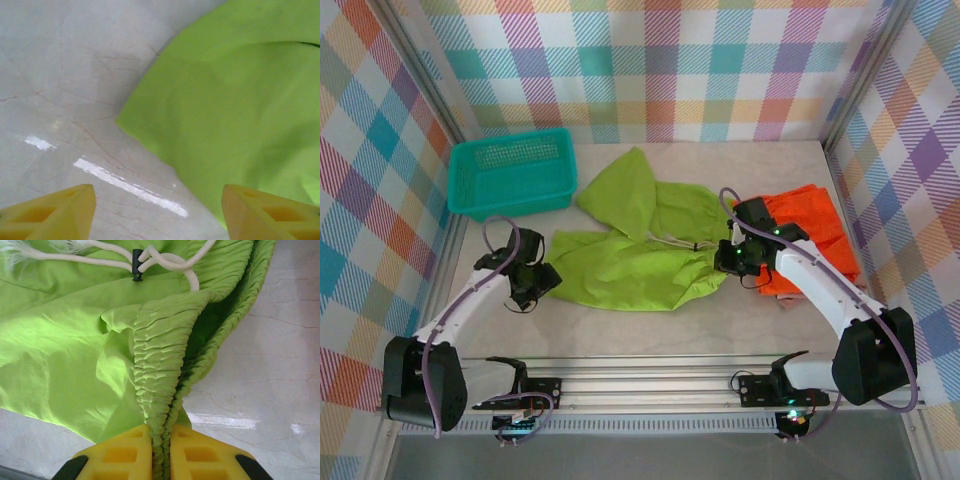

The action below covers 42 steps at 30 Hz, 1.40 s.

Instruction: Fold and stack the shorts

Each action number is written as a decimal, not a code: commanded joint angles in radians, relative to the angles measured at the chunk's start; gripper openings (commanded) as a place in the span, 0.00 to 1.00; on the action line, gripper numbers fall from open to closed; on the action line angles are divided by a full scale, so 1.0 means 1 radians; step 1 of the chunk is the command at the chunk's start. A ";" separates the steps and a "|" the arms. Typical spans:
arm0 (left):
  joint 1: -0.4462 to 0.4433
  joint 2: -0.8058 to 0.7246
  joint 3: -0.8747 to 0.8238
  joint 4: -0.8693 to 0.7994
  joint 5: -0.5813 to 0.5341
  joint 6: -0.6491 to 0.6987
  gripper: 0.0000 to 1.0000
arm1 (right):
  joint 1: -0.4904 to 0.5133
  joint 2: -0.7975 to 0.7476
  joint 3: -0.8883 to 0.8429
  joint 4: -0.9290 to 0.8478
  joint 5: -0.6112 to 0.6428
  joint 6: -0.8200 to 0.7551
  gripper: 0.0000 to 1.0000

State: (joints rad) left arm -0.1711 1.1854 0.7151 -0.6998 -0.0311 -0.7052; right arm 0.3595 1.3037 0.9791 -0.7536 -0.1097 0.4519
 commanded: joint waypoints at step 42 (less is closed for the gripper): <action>0.036 -0.107 0.700 -0.341 -0.218 0.173 0.00 | -0.008 -0.130 0.305 -0.151 0.055 -0.042 0.13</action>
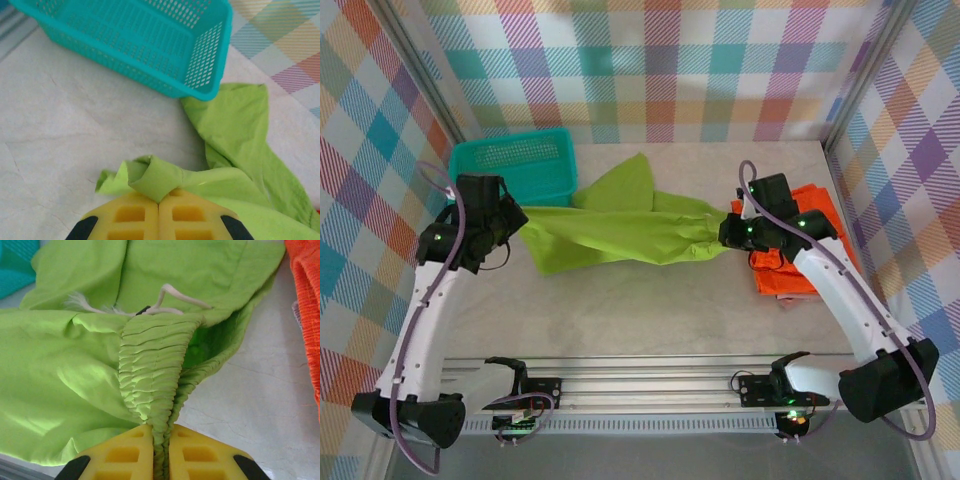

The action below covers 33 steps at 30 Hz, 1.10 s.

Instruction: Fold and stack the shorts

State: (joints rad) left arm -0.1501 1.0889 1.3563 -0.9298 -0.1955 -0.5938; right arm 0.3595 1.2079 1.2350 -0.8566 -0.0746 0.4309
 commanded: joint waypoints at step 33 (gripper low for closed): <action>0.018 0.533 -0.073 0.233 0.255 0.017 0.54 | -0.072 0.186 -0.157 0.100 -0.111 0.116 0.17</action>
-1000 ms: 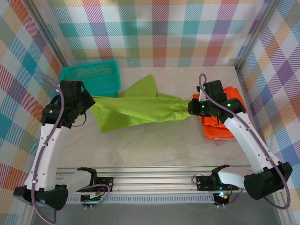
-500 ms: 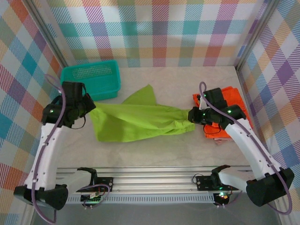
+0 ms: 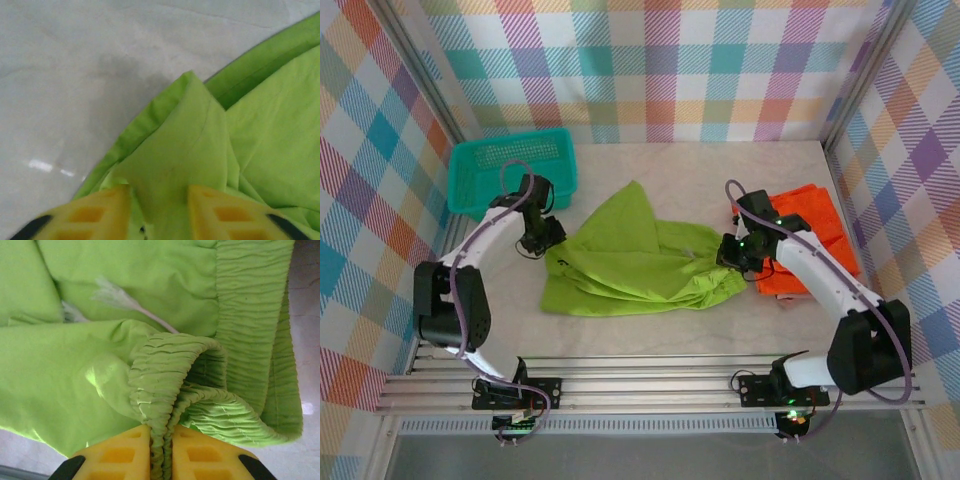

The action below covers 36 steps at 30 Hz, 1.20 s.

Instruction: Fold and stack the shorts

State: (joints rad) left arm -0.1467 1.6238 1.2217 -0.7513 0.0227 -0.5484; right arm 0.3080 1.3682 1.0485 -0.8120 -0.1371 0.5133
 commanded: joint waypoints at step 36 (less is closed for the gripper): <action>0.272 -0.539 -0.655 0.369 0.443 -0.758 0.56 | -0.032 0.114 0.050 0.137 -0.156 0.057 0.17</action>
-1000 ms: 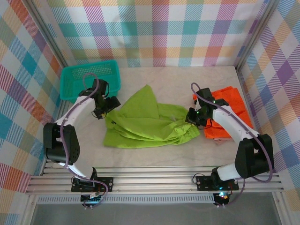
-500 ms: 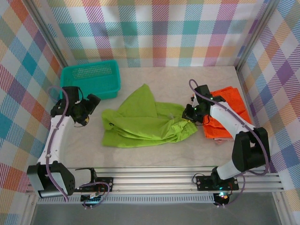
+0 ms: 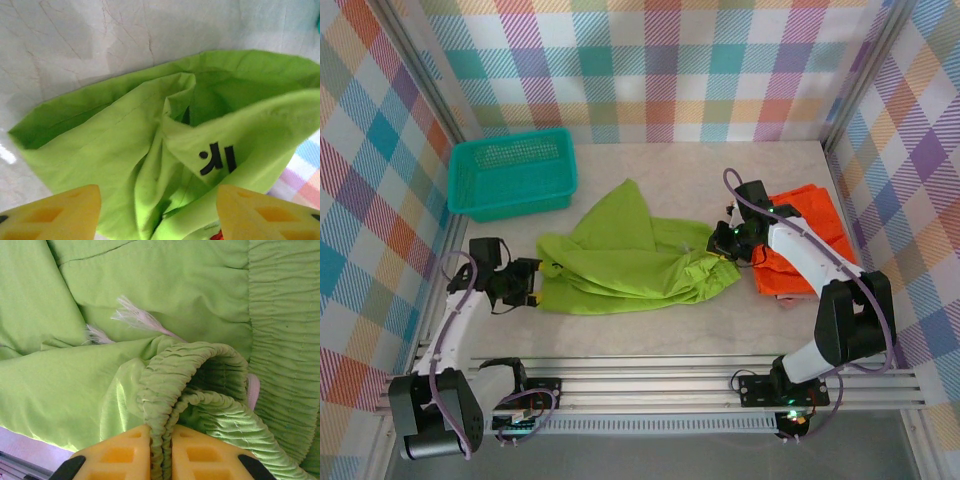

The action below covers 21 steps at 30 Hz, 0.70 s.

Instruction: Fold and stack the shorts

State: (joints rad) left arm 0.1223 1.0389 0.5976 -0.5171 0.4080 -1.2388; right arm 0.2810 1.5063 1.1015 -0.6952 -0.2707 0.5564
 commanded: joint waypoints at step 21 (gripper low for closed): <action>-0.002 0.244 -0.029 0.282 0.059 -0.027 0.44 | -0.005 -0.028 -0.002 0.004 -0.012 0.008 0.17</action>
State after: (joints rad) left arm 0.1219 1.2728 0.5758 -0.2604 0.4629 -1.2705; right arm 0.2810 1.5009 1.1015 -0.6960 -0.2710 0.5617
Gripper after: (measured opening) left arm 0.443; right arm 0.169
